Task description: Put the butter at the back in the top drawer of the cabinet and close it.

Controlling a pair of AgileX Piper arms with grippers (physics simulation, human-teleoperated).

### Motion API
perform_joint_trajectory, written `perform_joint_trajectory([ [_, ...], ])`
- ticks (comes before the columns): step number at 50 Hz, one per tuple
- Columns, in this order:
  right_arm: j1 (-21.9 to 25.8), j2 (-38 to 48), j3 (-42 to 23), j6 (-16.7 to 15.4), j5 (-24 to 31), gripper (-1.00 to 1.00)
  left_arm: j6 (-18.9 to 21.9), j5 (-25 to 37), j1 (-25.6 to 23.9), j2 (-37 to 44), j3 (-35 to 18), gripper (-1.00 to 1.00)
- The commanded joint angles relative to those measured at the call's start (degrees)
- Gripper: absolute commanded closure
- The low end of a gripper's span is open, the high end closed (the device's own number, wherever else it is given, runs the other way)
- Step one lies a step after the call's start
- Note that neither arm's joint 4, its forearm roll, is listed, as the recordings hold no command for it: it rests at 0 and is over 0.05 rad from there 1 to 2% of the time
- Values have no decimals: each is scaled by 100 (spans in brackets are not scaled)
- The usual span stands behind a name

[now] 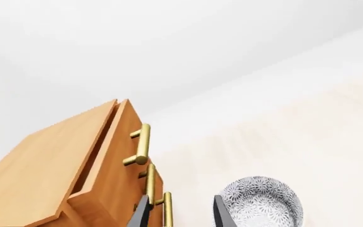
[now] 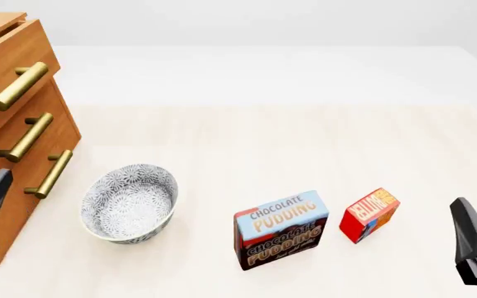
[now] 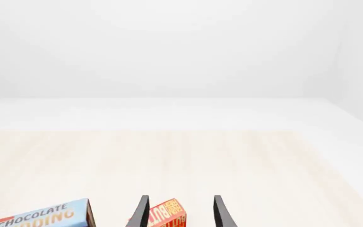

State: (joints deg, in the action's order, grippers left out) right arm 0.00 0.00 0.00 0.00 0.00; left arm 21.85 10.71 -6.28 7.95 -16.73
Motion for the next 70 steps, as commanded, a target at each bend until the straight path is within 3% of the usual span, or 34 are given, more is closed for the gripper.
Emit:
perform_joint_trajectory([
  [1, 0, 0, 0, 0, 0, -100, 461, 475, -164, 96, -662, -100],
  [16, 0, 0, 0, 0, 0, -100, 1148, -88, -352, 611, -418, -100],
  [38, 0, 0, 0, 0, 0, -100, 2073, -378, -628, 887, -258, -100],
  [54, 0, 0, 0, 0, 0, -100, 2664, -156, -622, 1051, -499, -100],
  [66, 0, 0, 0, 0, 0, -100, 3470, -22, -487, 1142, -449, -100],
  [70, 0, 0, 0, 0, 0, -100, 3507, 202, -453, 1148, -696, -100],
])
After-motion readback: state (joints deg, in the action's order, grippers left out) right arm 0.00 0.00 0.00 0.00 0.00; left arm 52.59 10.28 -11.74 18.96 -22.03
